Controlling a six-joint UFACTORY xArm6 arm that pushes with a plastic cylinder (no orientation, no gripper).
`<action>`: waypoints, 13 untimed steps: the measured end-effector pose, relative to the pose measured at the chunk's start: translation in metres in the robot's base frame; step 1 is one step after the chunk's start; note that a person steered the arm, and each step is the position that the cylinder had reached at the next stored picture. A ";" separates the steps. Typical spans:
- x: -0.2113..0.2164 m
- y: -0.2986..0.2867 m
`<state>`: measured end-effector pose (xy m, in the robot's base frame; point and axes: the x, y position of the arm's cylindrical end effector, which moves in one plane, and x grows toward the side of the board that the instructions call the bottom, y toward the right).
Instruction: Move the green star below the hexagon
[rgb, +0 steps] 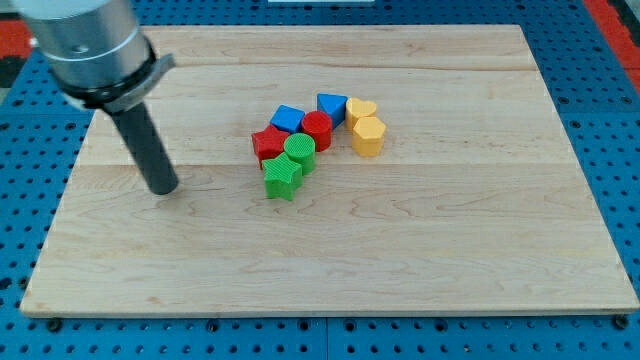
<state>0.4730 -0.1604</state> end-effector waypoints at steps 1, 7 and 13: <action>-0.001 0.044; 0.040 0.158; 0.021 0.175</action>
<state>0.4937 0.0149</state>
